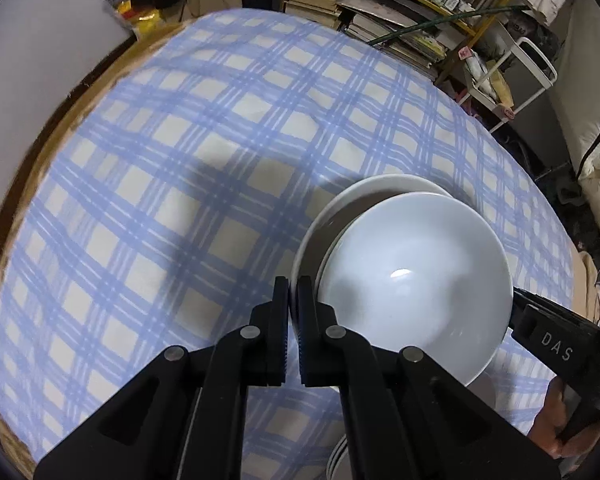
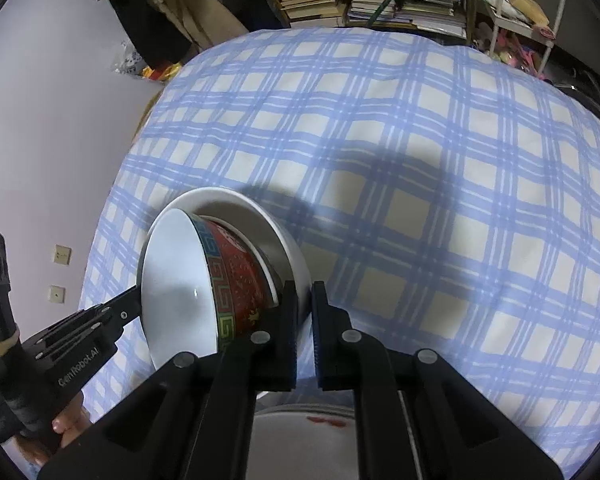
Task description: Organize plates and bowls
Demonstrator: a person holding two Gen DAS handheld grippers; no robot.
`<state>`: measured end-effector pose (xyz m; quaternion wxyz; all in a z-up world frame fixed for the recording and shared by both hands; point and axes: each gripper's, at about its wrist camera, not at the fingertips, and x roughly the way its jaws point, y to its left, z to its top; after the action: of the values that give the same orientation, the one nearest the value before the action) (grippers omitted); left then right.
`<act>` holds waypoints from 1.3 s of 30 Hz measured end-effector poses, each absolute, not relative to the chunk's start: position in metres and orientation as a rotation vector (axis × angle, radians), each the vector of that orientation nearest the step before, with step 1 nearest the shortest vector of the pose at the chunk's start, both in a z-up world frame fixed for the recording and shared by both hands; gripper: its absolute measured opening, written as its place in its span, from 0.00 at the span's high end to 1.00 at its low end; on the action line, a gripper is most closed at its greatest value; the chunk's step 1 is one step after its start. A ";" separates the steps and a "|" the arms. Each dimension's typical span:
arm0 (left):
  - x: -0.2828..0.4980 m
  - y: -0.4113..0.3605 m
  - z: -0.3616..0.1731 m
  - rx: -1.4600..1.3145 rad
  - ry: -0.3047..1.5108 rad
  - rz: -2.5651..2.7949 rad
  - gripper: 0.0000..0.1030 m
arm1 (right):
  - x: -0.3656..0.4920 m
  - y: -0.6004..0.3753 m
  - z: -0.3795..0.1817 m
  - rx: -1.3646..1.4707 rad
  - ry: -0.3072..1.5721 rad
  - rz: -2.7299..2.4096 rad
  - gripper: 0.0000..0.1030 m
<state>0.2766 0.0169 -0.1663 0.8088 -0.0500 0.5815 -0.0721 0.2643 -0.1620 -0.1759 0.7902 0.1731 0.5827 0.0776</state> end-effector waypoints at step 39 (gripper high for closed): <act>0.140 -0.033 -0.166 -0.011 1.311 -0.228 0.99 | 0.107 -0.203 -0.161 0.366 1.251 0.061 0.90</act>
<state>0.1403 -0.0327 -0.1663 0.7865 -0.0053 0.6084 -0.1057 0.1066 -0.2034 -0.1607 0.7945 0.1703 0.5822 0.0286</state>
